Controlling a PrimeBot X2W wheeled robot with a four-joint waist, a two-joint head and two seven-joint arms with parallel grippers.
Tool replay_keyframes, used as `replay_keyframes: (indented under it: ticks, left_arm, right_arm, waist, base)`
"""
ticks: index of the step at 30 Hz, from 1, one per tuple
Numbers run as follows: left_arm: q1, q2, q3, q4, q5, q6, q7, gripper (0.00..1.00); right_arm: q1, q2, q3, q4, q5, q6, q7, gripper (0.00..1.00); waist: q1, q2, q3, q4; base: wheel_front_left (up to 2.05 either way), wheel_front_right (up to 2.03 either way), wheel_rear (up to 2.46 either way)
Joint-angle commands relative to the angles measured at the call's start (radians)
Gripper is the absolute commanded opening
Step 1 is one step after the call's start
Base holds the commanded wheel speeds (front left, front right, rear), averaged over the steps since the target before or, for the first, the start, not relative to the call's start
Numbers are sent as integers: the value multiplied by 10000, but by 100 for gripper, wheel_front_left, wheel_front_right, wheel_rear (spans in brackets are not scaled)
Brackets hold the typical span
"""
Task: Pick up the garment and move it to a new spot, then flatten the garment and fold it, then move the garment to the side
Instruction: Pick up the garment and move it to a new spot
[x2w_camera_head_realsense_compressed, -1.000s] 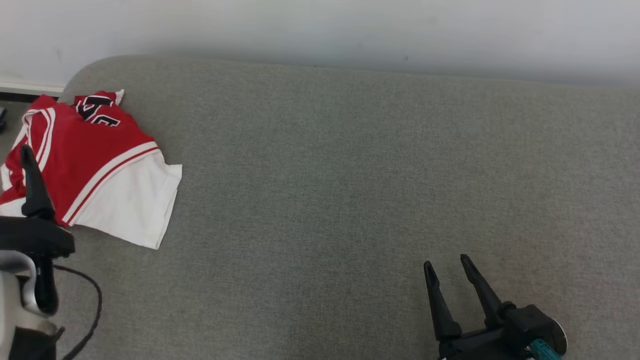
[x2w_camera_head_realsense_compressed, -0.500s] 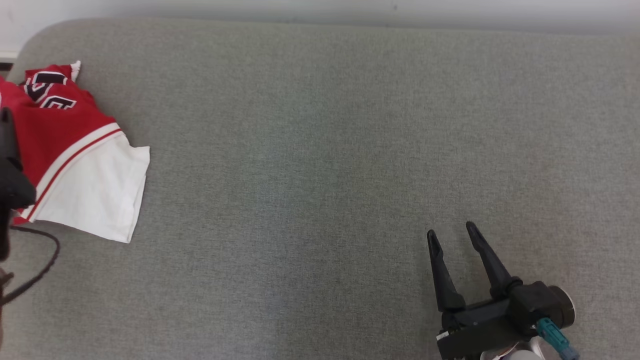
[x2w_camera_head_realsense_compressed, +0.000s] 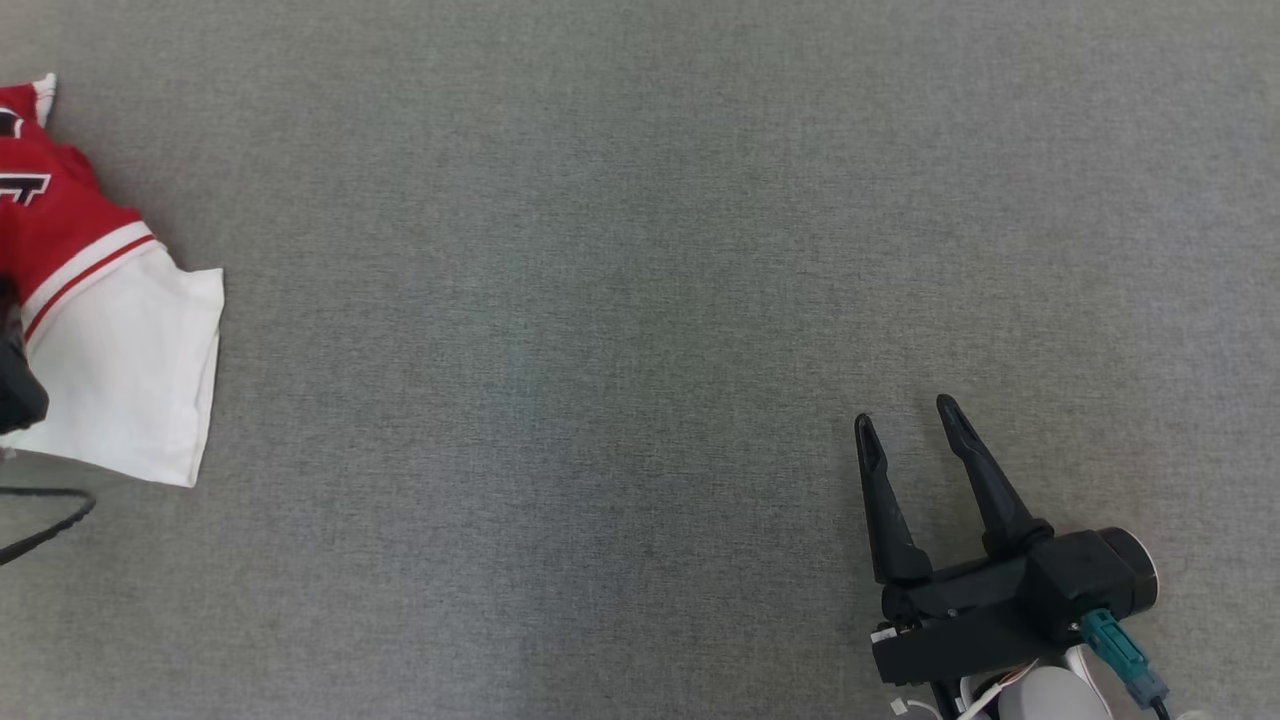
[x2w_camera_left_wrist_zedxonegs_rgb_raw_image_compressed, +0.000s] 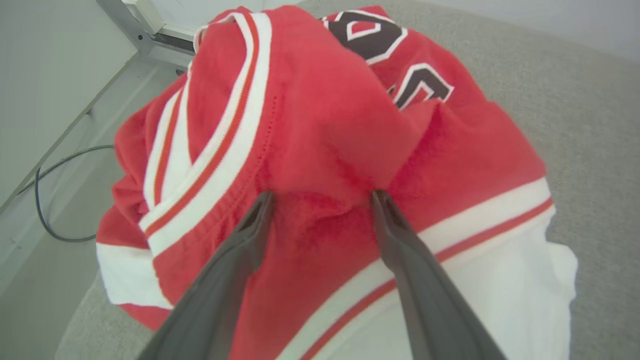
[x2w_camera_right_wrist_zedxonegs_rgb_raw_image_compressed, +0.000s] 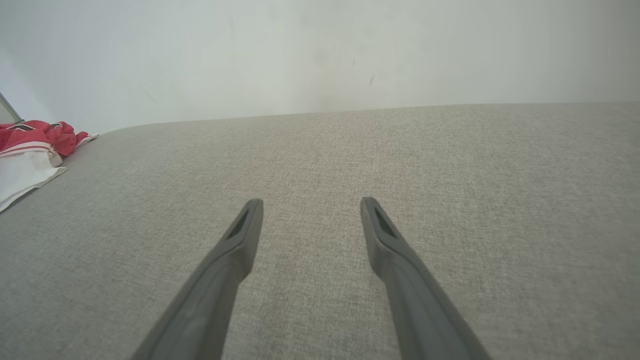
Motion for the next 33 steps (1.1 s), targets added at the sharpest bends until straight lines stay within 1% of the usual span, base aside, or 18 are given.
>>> replay_keyframes:
  ticks: [1, 3, 4, 5, 9, 11, 13, 21, 24, 28, 29, 33]
  left_arm:
    - [-167, 2, -85, 204, 16, 16, 133, 100]
    - [-215, 19, -170, 395, 81, 17, 166, 100]
    - [-234, 26, -196, 459, 101, 17, 137, 33]
    - [-270, 21, -245, 514, 141, 17, 87, 0]
    - [-470, 65, -419, 535, 277, 20, -339, 0]
    - [-561, 144, -496, 492, 381, 86, -825, 0]
    - [-671, 122, -507, 455, 374, 63, -1260, 0]
    - [-1241, 275, -566, -48, 301, -1, -2912, 0]
    - [-1449, 261, -783, -646, 281, 12, -3269, 0]
    - [-1566, 246, -1167, -1792, 79, 8, -3445, 0]
    - [-1566, 246, -1167, -1792, 79, 8, -3445, 0]
    - [-1640, 351, -1772, -2985, -262, 8, -3449, 0]
  right_arm:
    - [-56, -2, 23, -51, -53, -21, -10, 100]
    - [-60, -2, 11, -99, -63, -21, -8, 100]
    - [-64, -2, 5, -122, -60, -21, -10, 100]
    - [-65, 0, -12, -143, -78, -21, -8, 100]
    - [-63, -2, -93, -179, -140, -21, -10, 100]
    - [-73, -2, -90, -167, -146, -21, -8, 100]
    - [-54, -2, -104, -122, -135, -21, -10, 100]
    - [226, -1, 29, 45, 182, -21, -8, 100]
    - [308, -2, 124, 91, 415, -21, -8, 100]
    - [527, -2, 217, 129, 680, -21, -8, 100]
    - [527, -2, 217, 129, 680, -21, -8, 100]
    - [674, -2, 301, 156, 914, -21, -10, 100]
  waist:
    - [-2, -2, 82, -110]
    - [-2, -2, 98, -137]
    - [-2, -2, 102, -143]
    - [-2, -2, 104, -141]
    - [-2, -2, 98, -64]
    - [-2, -2, 56, -5]
    - [-2, -2, -47, 63]
    - [-2, -2, -979, 233]
    - [-2, -2, -1423, 175]
    - [-2, -2, -1974, -5]
    - [-2, -2, -1974, -5]
    - [-2, -2, -2431, -393]
  base:
    - [0, 0, 0]
    - [0, 0, 0]
    - [0, 0, 0]
    - [0, 0, 0]
    - [0, 0, 0]
    - [0, 0, 0]
    - [0, 0, 0]
    - [0, 0, 0]
    - [0, 0, 0]
    - [0, 0, 0]
    - [0, 0, 0]
    - [0, 0, 0]
